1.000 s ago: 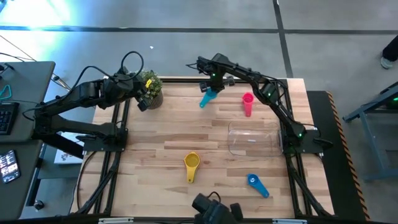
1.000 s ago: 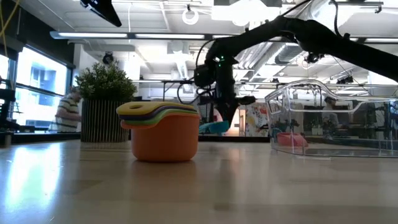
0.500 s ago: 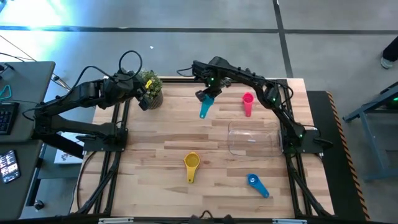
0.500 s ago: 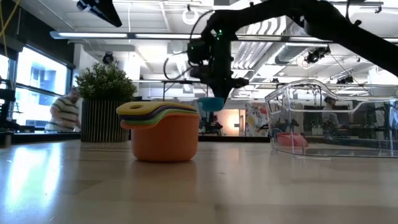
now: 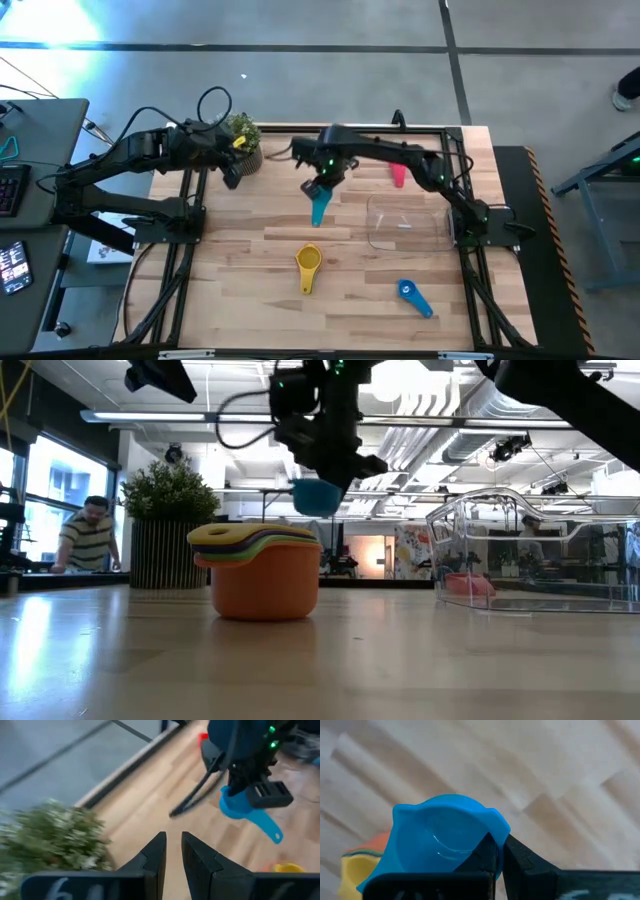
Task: Nest measuring cups in basket
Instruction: Stack the light blue measuring cup on top of the yellow measuring cup
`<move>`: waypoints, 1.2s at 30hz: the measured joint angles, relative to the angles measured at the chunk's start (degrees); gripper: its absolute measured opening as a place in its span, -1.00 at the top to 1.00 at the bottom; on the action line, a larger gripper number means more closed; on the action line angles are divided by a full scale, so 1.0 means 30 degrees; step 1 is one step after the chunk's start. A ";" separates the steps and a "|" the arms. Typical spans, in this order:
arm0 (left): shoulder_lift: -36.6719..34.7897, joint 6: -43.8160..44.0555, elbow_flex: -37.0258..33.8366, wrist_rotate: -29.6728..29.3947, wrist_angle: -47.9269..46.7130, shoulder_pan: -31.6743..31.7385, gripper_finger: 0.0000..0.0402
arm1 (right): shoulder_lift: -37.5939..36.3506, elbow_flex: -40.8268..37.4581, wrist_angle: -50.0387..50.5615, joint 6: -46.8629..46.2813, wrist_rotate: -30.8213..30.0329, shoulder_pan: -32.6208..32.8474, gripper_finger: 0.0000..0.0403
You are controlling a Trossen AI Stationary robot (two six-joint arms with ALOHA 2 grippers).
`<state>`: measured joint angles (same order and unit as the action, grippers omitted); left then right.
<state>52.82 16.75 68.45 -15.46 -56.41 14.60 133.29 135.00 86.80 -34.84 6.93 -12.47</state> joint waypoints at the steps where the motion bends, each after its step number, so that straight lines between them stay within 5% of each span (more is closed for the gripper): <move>1: 0.0000 0.0229 0.0000 0.0468 -0.0001 -0.0003 0.75 | 0.0000 0.0000 -0.0113 -0.0345 0.0035 0.0376 1.00; 13: -0.0289 0.1407 0.0005 0.4058 0.0024 -0.0348 0.75 | 0.0000 0.0000 -0.1634 -0.3903 0.0201 0.4210 1.00; 36: -0.0321 0.5327 0.0005 0.4376 0.0041 -0.6085 0.75 | 0.0403 -0.0058 -0.3627 -0.6437 -0.1743 0.7769 1.00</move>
<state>51.86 32.73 68.47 -2.33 -56.28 -3.66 134.50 134.82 75.92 -54.15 1.70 10.83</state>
